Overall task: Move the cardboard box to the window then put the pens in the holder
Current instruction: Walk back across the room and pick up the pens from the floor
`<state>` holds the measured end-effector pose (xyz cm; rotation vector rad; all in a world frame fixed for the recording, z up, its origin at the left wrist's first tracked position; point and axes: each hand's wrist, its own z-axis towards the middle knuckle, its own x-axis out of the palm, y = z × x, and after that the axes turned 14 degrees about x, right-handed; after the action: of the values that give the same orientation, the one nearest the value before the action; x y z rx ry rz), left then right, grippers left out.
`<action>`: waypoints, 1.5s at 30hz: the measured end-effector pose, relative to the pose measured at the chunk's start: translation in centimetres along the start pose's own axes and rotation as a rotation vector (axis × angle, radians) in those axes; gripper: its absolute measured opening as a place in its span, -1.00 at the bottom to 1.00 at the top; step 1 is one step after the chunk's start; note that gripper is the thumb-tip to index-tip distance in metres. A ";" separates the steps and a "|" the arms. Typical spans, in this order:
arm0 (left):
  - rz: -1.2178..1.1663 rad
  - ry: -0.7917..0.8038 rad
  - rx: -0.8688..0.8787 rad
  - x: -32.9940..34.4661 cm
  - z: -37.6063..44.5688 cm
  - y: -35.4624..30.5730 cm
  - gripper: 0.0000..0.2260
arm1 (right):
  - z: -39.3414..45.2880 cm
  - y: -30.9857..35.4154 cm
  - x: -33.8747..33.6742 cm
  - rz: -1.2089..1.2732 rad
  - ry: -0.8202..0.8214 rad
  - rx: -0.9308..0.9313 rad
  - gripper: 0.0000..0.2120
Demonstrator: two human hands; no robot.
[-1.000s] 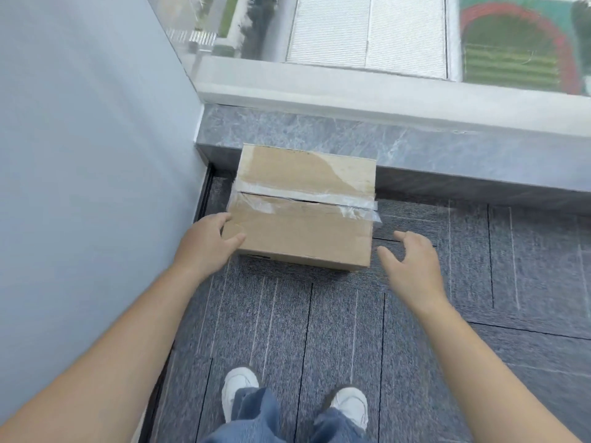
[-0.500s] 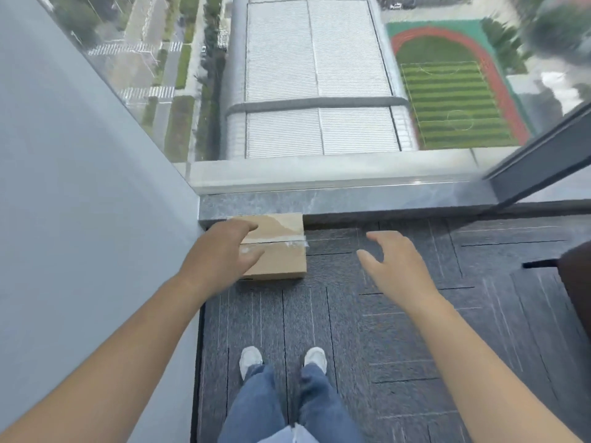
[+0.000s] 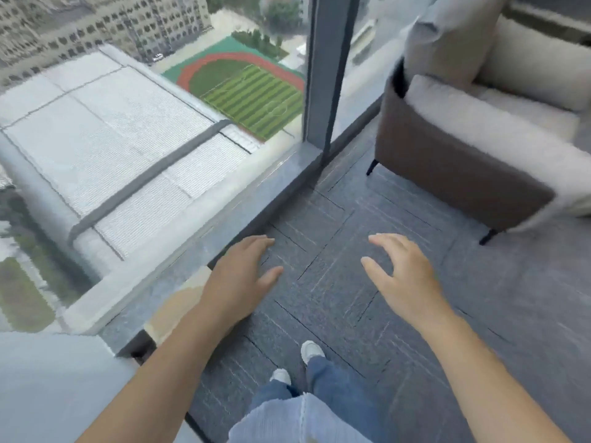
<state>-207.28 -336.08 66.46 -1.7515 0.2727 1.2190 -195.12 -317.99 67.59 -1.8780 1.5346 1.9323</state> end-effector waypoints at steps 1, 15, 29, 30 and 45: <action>0.001 0.031 0.057 0.4 0.4 -0.9 -0.58 | -1.6 -1.1 -0.8 0.020 -0.052 0.058 -0.65; 0.006 0.465 0.720 12.1 2.2 -20.4 -0.58 | -21.7 -14.6 -4.6 0.320 -0.517 0.694 -0.65; -0.015 0.544 0.874 25.0 0.5 -39.1 -0.62 | -26.7 -32.5 -17.4 0.329 -0.696 0.753 -0.66; -0.007 0.553 0.873 25.6 0.7 -39.8 -0.62 | -26.4 -33.6 -18.3 0.330 -0.702 0.749 -0.66; 0.027 0.660 1.043 41.2 12.8 -62.0 -0.62 | -23.1 -53.2 -32.4 0.407 -0.822 0.927 -0.68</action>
<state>-156.08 -280.57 67.37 -1.1259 1.0948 0.3041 -136.31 -287.14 66.40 -0.3642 1.9928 1.3409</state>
